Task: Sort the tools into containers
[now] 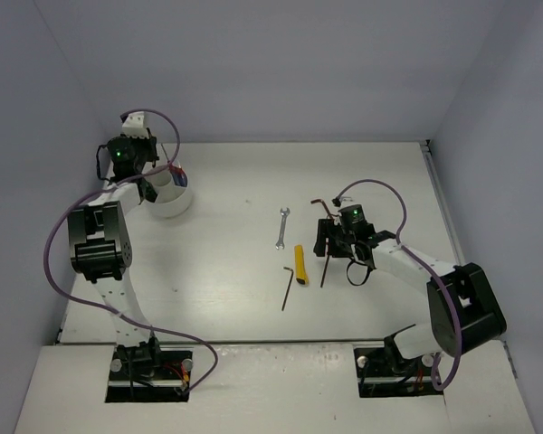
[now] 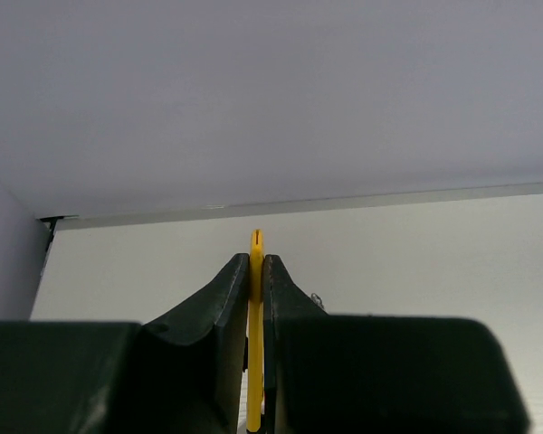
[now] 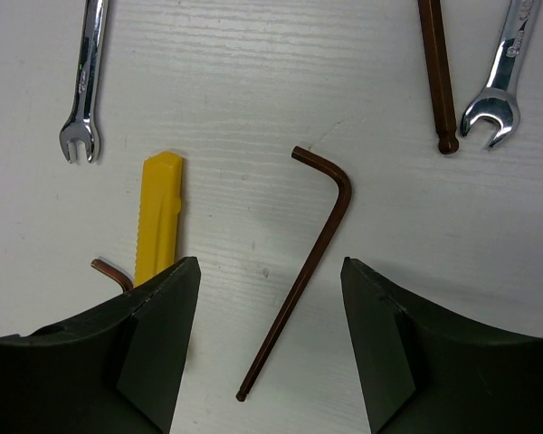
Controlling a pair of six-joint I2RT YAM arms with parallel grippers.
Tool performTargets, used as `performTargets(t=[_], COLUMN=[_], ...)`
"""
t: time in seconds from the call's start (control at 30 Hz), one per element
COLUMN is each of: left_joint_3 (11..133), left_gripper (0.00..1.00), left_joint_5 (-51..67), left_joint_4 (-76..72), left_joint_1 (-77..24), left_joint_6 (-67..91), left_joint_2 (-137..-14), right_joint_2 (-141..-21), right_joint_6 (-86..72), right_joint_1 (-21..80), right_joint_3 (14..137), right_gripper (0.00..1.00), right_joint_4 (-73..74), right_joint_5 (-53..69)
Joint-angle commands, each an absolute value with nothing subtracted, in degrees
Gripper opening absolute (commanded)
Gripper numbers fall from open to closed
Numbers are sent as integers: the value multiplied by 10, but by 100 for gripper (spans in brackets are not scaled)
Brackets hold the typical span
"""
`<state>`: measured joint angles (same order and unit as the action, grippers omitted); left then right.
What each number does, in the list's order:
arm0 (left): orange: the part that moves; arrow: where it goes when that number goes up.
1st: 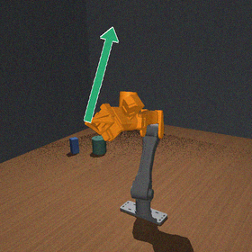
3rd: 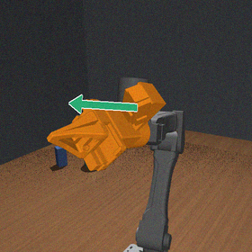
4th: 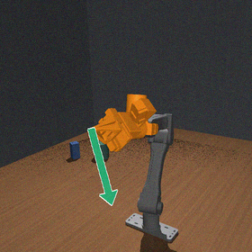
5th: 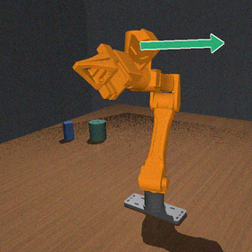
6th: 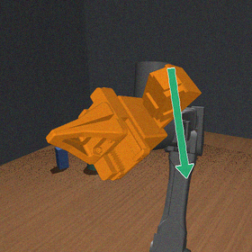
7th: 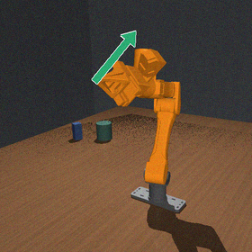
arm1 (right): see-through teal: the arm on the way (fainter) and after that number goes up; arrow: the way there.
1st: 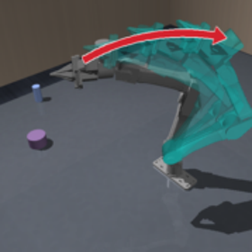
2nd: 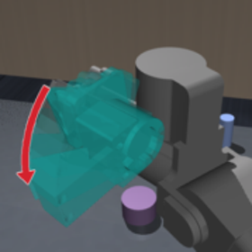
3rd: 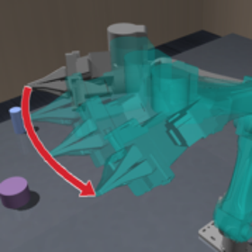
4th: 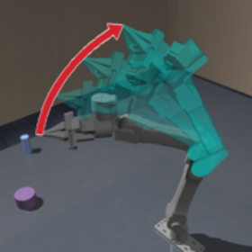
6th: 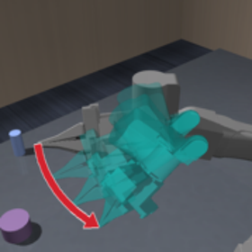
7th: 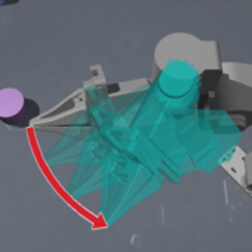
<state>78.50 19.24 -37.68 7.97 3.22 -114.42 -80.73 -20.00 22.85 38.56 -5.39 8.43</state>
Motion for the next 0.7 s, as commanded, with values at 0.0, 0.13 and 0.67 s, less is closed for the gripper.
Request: performTargets(t=[0.0, 0.13, 0.67], left_joint_3=[781, 756, 685], left_gripper=[6, 7, 42], left_joint_5=[232, 234, 216], left_joint_4=[-463, -477, -495], left_joint_1=[89, 91, 105], left_joint_6=[42, 41, 60], left_joint_2=[-1120, -1112, -1053], right_joint_2=[-810, -806, -777], right_joint_6=[-193, -193, -196], right_joint_1=[228, 228, 228], right_joint_3=[411, 409, 399], right_gripper=[60, 60, 59], right_joint_4=[-74, -74, -73], right_joint_5=[92, 91, 93])
